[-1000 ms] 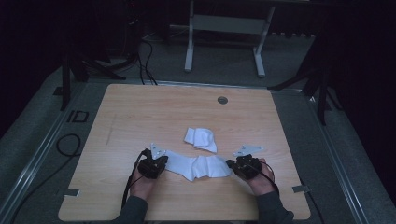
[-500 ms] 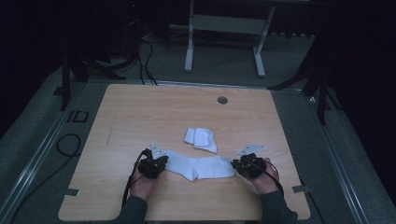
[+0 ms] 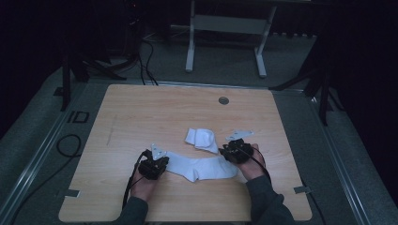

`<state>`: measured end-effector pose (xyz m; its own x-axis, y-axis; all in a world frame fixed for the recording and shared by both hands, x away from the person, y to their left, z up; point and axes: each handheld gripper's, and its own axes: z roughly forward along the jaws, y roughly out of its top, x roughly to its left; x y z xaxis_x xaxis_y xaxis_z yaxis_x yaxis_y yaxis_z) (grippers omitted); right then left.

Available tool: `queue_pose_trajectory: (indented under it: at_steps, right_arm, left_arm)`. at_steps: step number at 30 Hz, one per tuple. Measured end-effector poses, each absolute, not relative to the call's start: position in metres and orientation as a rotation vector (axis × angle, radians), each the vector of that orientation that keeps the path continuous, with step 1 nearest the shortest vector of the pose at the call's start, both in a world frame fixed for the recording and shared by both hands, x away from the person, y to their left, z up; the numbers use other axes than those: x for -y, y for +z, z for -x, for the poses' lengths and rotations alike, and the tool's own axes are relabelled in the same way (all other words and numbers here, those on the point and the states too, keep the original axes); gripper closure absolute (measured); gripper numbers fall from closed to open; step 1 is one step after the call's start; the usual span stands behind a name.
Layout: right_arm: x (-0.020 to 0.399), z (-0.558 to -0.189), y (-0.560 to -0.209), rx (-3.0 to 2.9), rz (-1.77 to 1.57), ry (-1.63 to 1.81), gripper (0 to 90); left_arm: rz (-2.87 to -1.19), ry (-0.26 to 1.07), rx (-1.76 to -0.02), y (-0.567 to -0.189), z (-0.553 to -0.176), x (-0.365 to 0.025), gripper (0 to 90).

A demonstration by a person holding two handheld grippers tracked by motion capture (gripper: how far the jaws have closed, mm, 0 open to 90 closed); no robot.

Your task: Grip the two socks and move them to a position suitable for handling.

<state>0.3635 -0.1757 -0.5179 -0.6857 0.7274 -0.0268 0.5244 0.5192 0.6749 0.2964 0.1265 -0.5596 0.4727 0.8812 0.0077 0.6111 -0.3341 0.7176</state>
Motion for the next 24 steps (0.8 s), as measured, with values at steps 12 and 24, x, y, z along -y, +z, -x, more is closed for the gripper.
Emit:
queue_pose_trajectory:
  at_steps: [12, 24]
  right_arm:
    - [0.146, -0.404, -0.516, -2.443, -1.072, 0.84, 58.4]
    - [0.141, -0.426, -0.519, -2.447, -1.19, 0.871, 59.0]
  left_arm:
    - [-2.035, 0.561, -1.266, -0.558, -0.294, -0.129, 80.9]
    - [-1.999, 0.572, -1.253, -0.552, -0.291, -0.132, 78.8]
